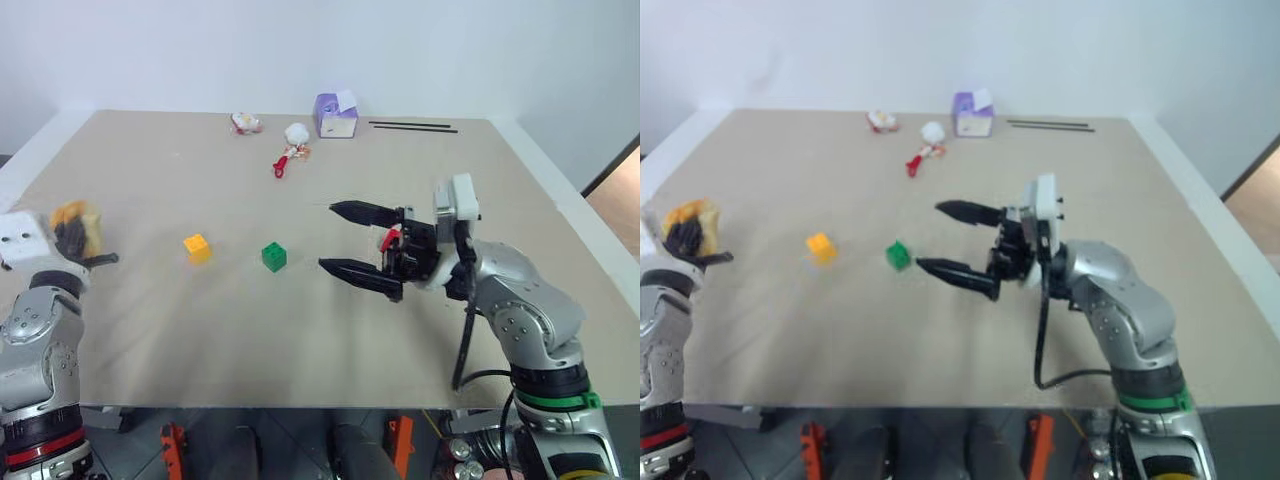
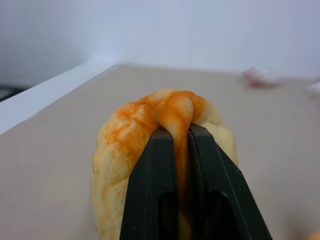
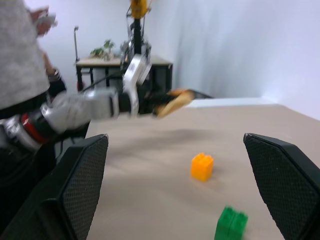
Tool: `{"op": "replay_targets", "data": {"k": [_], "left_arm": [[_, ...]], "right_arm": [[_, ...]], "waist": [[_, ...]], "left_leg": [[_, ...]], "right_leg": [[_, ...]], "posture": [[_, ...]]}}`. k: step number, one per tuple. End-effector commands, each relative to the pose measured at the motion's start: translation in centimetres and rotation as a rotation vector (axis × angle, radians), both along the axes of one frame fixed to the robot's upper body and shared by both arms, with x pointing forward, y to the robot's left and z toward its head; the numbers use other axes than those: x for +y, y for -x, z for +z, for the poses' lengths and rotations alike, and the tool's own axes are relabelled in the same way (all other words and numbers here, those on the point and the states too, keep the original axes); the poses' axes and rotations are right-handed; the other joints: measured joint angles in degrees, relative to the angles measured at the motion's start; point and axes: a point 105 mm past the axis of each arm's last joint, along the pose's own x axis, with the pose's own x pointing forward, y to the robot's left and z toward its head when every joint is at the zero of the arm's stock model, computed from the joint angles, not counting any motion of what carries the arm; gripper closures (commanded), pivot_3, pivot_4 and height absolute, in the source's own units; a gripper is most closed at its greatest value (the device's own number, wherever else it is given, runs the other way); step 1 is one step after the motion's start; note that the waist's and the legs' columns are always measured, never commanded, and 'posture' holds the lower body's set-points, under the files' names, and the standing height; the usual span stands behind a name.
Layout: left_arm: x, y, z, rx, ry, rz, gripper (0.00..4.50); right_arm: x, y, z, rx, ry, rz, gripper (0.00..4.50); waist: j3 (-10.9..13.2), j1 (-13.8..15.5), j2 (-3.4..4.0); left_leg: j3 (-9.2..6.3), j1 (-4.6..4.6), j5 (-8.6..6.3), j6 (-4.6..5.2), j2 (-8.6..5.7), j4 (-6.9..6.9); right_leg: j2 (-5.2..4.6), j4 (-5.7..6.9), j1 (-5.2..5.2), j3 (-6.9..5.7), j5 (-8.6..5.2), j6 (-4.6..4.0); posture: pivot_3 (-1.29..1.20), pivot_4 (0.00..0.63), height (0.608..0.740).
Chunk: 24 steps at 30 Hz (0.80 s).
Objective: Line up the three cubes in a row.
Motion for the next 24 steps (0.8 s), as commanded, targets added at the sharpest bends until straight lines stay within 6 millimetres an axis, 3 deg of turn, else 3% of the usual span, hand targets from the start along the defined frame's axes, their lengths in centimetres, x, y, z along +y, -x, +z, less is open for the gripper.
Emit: {"op": "replay_targets", "data": {"k": [1,6,8,12,18,22,24], "left_arm": [[3.6,0.8,-0.9,0.048,-0.032,0.174,4.46],[5.3,1.0,-3.7,0.15,0.003,0.243,4.46],[5.5,1.0,-3.9,0.155,0.002,0.251,3.58],[5.6,0.9,-3.5,0.142,-0.011,0.253,2.31],[5.2,1.4,-0.8,0.005,-0.058,0.294,0.16],[4.9,2.4,1.3,-0.098,-0.106,0.357,0.04],[2.7,1.8,4.1,-0.218,-0.156,0.27,0.04]], "right_arm": [[0.6,0.1,0.7,-0.032,-0.01,0.009,0.0],[0.7,0.1,0.3,-0.03,0.0,0.008,0.0],[0.6,0.1,0.2,-0.027,0.004,0.006,0.0],[0.4,0.1,0.1,-0.013,0.018,0.001,0.0],[-1.0,-0.7,0.0,0.001,0.013,-0.057,0.0],[-3.4,-2.4,0.2,0.006,0.016,-0.162,0.0],[-5.0,-4.1,-0.4,0.043,0.049,-0.246,0.0]], "waist": [[0.0,0.0,-0.03],[-0.1,0.0,-0.1],[-0.1,0.0,-0.1],[-0.1,0.0,-0.1],[-0.1,0.0,-0.1],[-0.1,0.0,-0.14],[-0.1,0.0,-0.15]], "left_leg": [[-0.01,-0.04,0.0,0.0,0.0,0.0],[-0.02,-0.11,0.0,-0.01,0.0,-0.03],[-0.04,-0.09,0.0,-0.01,0.01,-0.05],[-0.03,-0.06,0.0,-0.02,0.02,-0.08],[-0.02,-0.08,0.01,-0.03,0.02,-0.08],[0.01,-0.1,0.01,-0.04,0.02,-0.08],[0.03,-0.11,0.01,-0.04,0.01,-0.08]], "right_leg": [[0.0,-0.01,-0.01,-0.01,0.0,0.0],[-0.03,-0.02,-0.07,-0.04,0.04,0.09],[-0.02,-0.02,-0.08,-0.08,0.08,0.12],[-0.02,-0.01,-0.09,-0.08,0.09,0.05],[-0.03,-0.02,-0.09,-0.08,0.08,0.03],[-0.08,-0.07,-0.07,-0.07,0.17,0.21],[-0.08,-0.1,-0.06,-0.06,0.18,0.21]], "posture": [[0.0,0.15,0.74],[0.0,0.15,0.74],[0.0,0.15,0.74],[0.0,0.15,0.74],[0.0,0.15,0.74],[0.0,0.15,0.74],[0.0,0.15,0.74]]}}
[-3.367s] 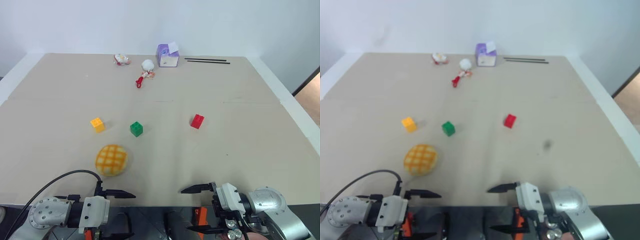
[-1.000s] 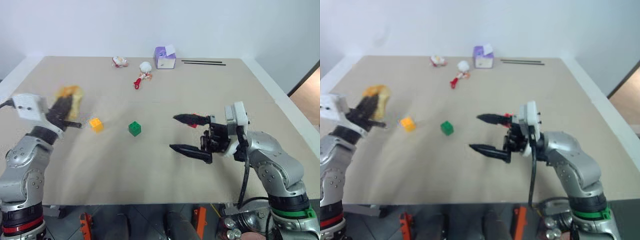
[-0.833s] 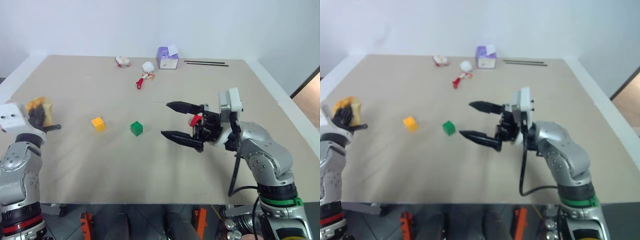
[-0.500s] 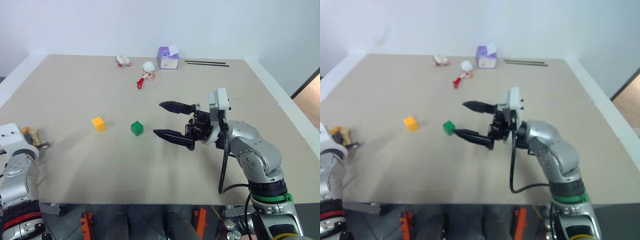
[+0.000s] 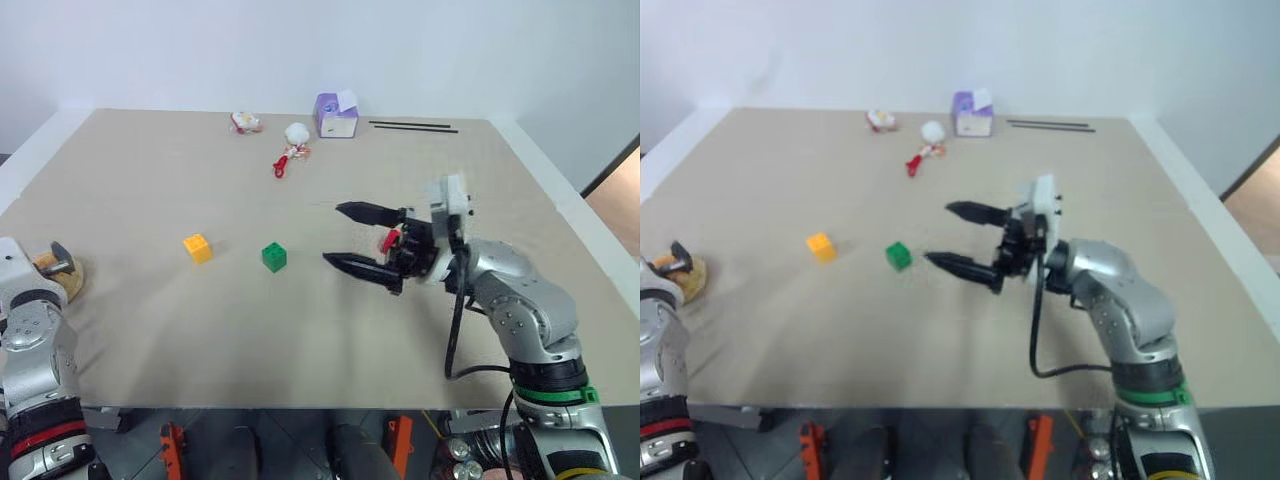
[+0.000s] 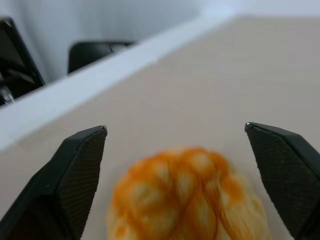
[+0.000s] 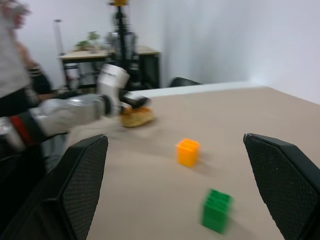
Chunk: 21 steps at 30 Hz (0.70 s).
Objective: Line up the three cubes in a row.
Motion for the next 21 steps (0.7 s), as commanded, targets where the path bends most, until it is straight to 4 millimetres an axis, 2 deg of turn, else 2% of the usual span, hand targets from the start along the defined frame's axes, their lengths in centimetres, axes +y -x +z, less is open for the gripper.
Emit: {"op": "replay_targets", "data": {"k": [1,3,5,8,10,12,15,21], "left_arm": [[-3.2,-0.2,6.2,-0.223,-0.161,-0.117,0.04],[-8.6,-1.9,8.6,-0.307,-0.242,-0.386,0.04],[-16.1,-3.2,9.2,-0.311,-0.286,-0.75,0.04],[-22.9,-2.7,7.8,-0.253,-0.277,-1.103,0.04],[-26.0,-1.6,6.2,-0.197,-0.262,-1.298,0.04],[-28.1,-0.6,4.4,-0.126,-0.244,-1.448,0.04],[-29.6,0.4,2.9,-0.06,-0.25,-1.562,0.04],[-30.6,1.0,2.5,-0.034,-0.222,-1.666,0.04]], "right_arm": [[-3.0,-2.2,0.2,0.007,0.03,-0.133,0.0],[-4.6,-3.8,-0.7,0.054,0.079,-0.21,0.0],[-6.5,-5.7,-2.1,0.097,0.156,-0.306,0.0],[-7.9,-7.0,-3.0,0.101,0.218,-0.359,0.0],[-8.5,-7.6,-3.6,0.099,0.261,-0.37,0.0],[-8.8,-8.3,-4.4,0.107,0.311,-0.375,0.0],[-9.0,-9.0,-5.2,0.122,0.354,-0.365,0.0],[-9.3,-10.2,-6.8,0.168,0.386,-0.354,0.0]], "waist": [[0.0,0.1,-0.01],[0.0,0.2,-0.01],[0.0,0.5,0.0],[0.0,0.2,0.02],[0.0,-0.6,0.02],[0.0,-1.4,0.03],[0.0,-1.7,0.1],[0.1,-1.7,0.15]], "left_leg": [[0.0,0.0,0.0,0.0,0.0,0.0],[0.02,-0.01,0.02,-0.02,-0.01,0.01],[0.07,-0.01,0.07,-0.08,-0.04,0.01],[0.28,-0.02,0.16,-0.1,-0.12,0.02],[0.41,-0.02,0.14,-0.08,-0.11,-0.05],[0.52,0.03,0.05,0.06,-0.08,-0.22],[0.47,-0.08,0.03,0.1,-0.03,-0.39],[0.36,-0.1,0.03,0.1,-0.04,-0.31]], "right_leg": [[0.0,0.0,0.0,0.0,-0.01,-0.01],[-0.02,-0.02,0.02,0.0,-0.1,-0.2],[-0.06,-0.02,0.04,0.0,-0.09,-0.2],[-0.16,-0.17,0.12,0.19,-0.03,-0.08],[-0.15,-0.25,0.09,0.34,-0.03,0.02],[-0.12,-0.24,-0.01,0.42,0.03,0.23],[0.01,-0.04,-0.31,0.44,-0.07,0.05],[0.05,0.09,-0.28,0.41,-0.17,0.11]], "posture": [[0.0,0.15,0.74],[0.0,0.15,0.74],[0.0,0.15,0.74],[0.0,0.15,0.74],[0.0,0.15,0.74],[0.0,0.15,0.74],[0.0,0.15,0.74],[0.0,0.15,0.74]]}}
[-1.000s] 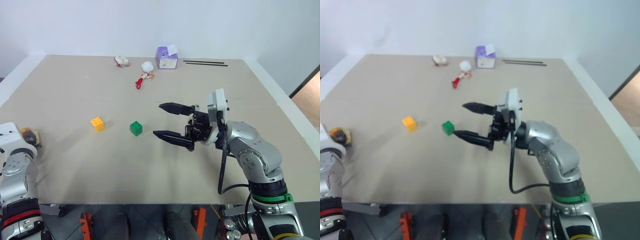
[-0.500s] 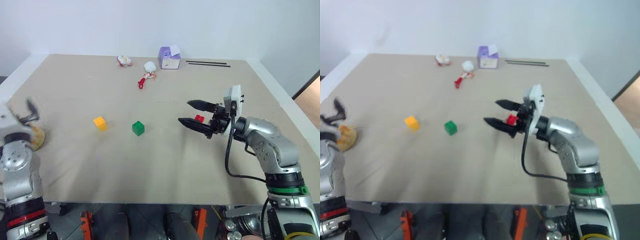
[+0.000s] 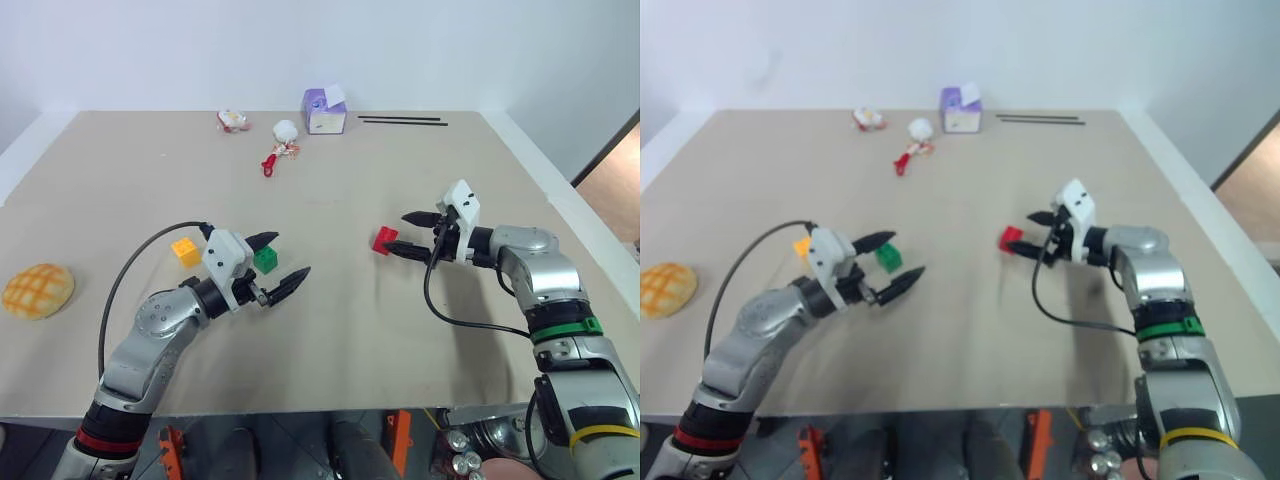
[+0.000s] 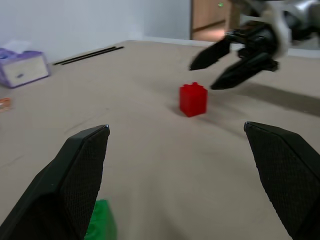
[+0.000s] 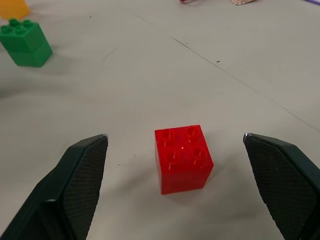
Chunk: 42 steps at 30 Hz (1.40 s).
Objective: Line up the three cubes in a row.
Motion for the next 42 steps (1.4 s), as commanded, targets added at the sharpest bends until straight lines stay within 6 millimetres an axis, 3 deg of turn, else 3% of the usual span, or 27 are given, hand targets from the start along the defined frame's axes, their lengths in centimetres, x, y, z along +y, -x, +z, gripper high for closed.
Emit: {"op": "replay_targets", "data": {"k": [1,16,17,25,29,32,35,42], "left_arm": [[-0.6,0.7,1.3,-0.025,0.02,-0.06,0.04],[-1.4,0.7,1.4,-0.008,0.044,-0.061,0.04],[-1.4,0.6,1.4,-0.009,0.044,-0.06,0.0],[-1.6,0.5,1.5,-0.008,0.056,-0.048,0.0],[-1.8,0.6,1.5,-0.009,0.058,-0.059,0.0],[-1.8,1.0,1.5,-0.005,0.042,-0.093,0.0],[-1.5,2.1,0.6,0.0,-0.034,-0.167,0.0],[0.4,4.2,-1.1,0.038,-0.208,-0.333,0.0]], "right_arm": [[0.0,-0.4,0.2,-0.003,0.003,0.026,0.0],[0.7,-2.2,-0.5,0.013,-0.023,-0.003,0.0],[0.7,-2.3,-0.5,0.014,-0.023,-0.007,0.53],[0.5,-2.3,-0.8,0.016,-0.009,-0.006,3.24],[0.5,-2.2,0.0,-0.002,-0.028,0.01,3.26],[1.6,-1.2,1.8,-0.032,-0.053,0.124,3.26],[3.3,1.2,2.8,-0.044,-0.026,0.297,3.26],[6.6,6.8,1.4,-0.015,0.123,0.567,3.26]], "waist": [[0.0,0.0,0.0],[0.0,0.0,0.06],[0.0,0.0,0.06],[0.0,0.0,0.07],[0.0,0.0,0.07],[0.1,0.0,0.15],[0.1,0.0,0.18],[0.1,0.0,0.22]], "left_leg": [[0.0,0.0,0.0,0.0,-0.02,0.03],[-0.01,0.01,0.01,0.0,-0.06,0.14],[-0.01,0.01,0.01,0.0,-0.06,0.14],[-0.02,0.01,0.01,0.0,-0.06,0.14],[-0.02,0.02,0.01,0.0,-0.06,0.15],[-0.02,0.01,0.01,0.0,-0.06,0.15],[-0.07,0.01,0.01,0.0,-0.06,0.11],[-0.21,0.0,0.0,-0.01,-0.05,0.06]], "right_leg": [[-0.02,0.0,0.02,0.0,0.01,0.02],[-0.07,0.0,0.09,0.01,0.05,0.07],[-0.06,0.0,0.09,0.01,0.05,0.07],[-0.06,0.0,0.1,0.01,0.05,0.07],[-0.06,0.0,0.11,0.01,0.06,0.08],[-0.06,0.0,0.1,0.01,0.06,0.08],[-0.04,0.02,0.09,-0.02,0.04,0.08],[-0.04,0.27,0.01,-0.19,-0.2,-0.05]], "posture": [[0.0,0.15,0.74],[0.0,0.15,0.74],[0.0,0.15,0.74],[0.0,0.15,0.74],[0.0,0.15,0.74],[0.0,0.15,0.74],[0.0,0.15,0.74],[0.0,0.15,0.74]]}}
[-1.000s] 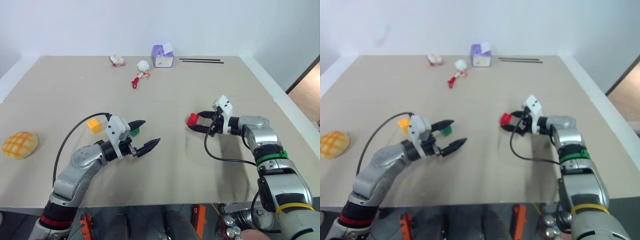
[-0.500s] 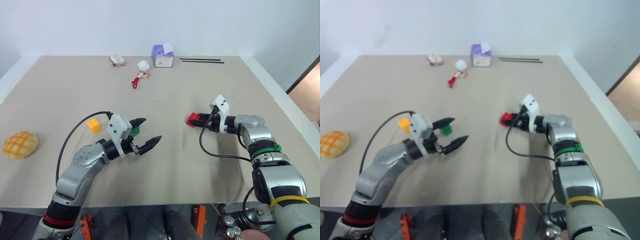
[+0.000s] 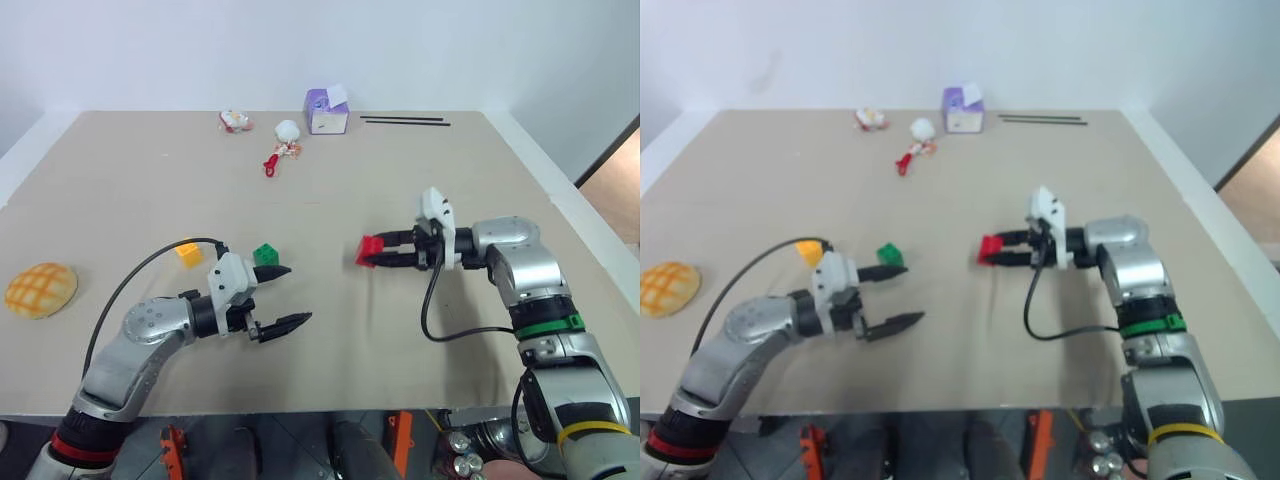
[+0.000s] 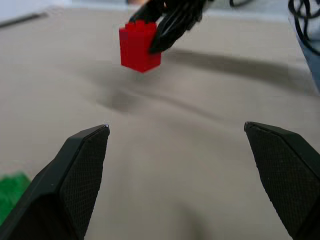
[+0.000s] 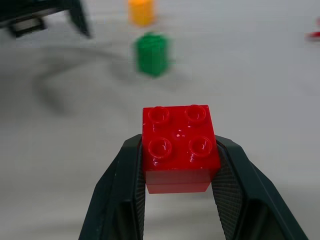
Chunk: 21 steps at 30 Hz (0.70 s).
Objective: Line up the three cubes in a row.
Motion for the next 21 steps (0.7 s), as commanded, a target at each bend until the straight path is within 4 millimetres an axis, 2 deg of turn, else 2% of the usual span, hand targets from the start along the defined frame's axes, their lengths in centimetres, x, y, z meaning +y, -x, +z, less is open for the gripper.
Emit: {"op": "replay_targets", "data": {"k": [1,3,7,16,18,21], "left_arm": [[0.6,1.1,0.9,-0.047,-0.05,-0.105,0.0],[1.1,1.0,0.9,-0.05,-0.078,-0.129,0.0],[1.2,0.8,1.0,-0.057,-0.085,-0.148,0.0],[0.8,0.8,0.7,-0.055,-0.073,-0.139,0.0],[0.8,0.7,0.7,-0.057,-0.067,-0.127,0.0],[0.8,0.4,0.9,-0.065,-0.05,-0.103,0.0]], "right_arm": [[1.6,2.8,0.1,-0.035,0.075,0.145,3.26],[2.0,3.9,-1.3,-0.019,0.129,0.182,3.26],[1.9,4.7,-3.1,0.003,0.179,0.184,3.26],[1.7,5.1,-4.1,0.03,0.199,0.175,3.26],[1.8,5.2,-3.8,0.03,0.186,0.184,2.21],[2.0,5.4,-3.4,0.028,0.17,0.2,1.11]], "waist": [[0.0,0.0,0.0],[0.0,0.0,0.0],[0.0,0.0,0.0],[0.0,0.0,-0.01],[0.0,0.0,-0.01],[0.0,0.0,-0.01]], "left_leg": [[0.01,0.0,0.0,0.0,0.0,0.02],[-0.01,0.03,0.01,0.0,0.01,0.06],[0.02,0.04,0.02,-0.02,0.0,0.21],[0.02,0.05,0.02,-0.02,0.01,0.28],[0.02,0.05,0.02,-0.02,0.01,0.28],[0.03,0.04,0.02,-0.02,0.01,0.28]], "right_leg": [[-0.01,0.04,0.0,0.01,0.0,0.0],[0.01,0.13,-0.01,-0.02,-0.05,-0.09],[0.0,0.21,-0.01,-0.01,-0.15,-0.28],[0.01,0.26,-0.01,0.01,-0.13,-0.28],[0.01,0.26,-0.01,0.01,-0.13,-0.28],[0.0,0.26,-0.01,0.01,-0.14,-0.28]], "posture": [[0.0,0.15,0.74],[0.0,0.15,0.74],[0.0,0.15,0.74],[0.0,0.15,0.74],[0.0,0.15,0.74],[0.0,0.15,0.74]]}}
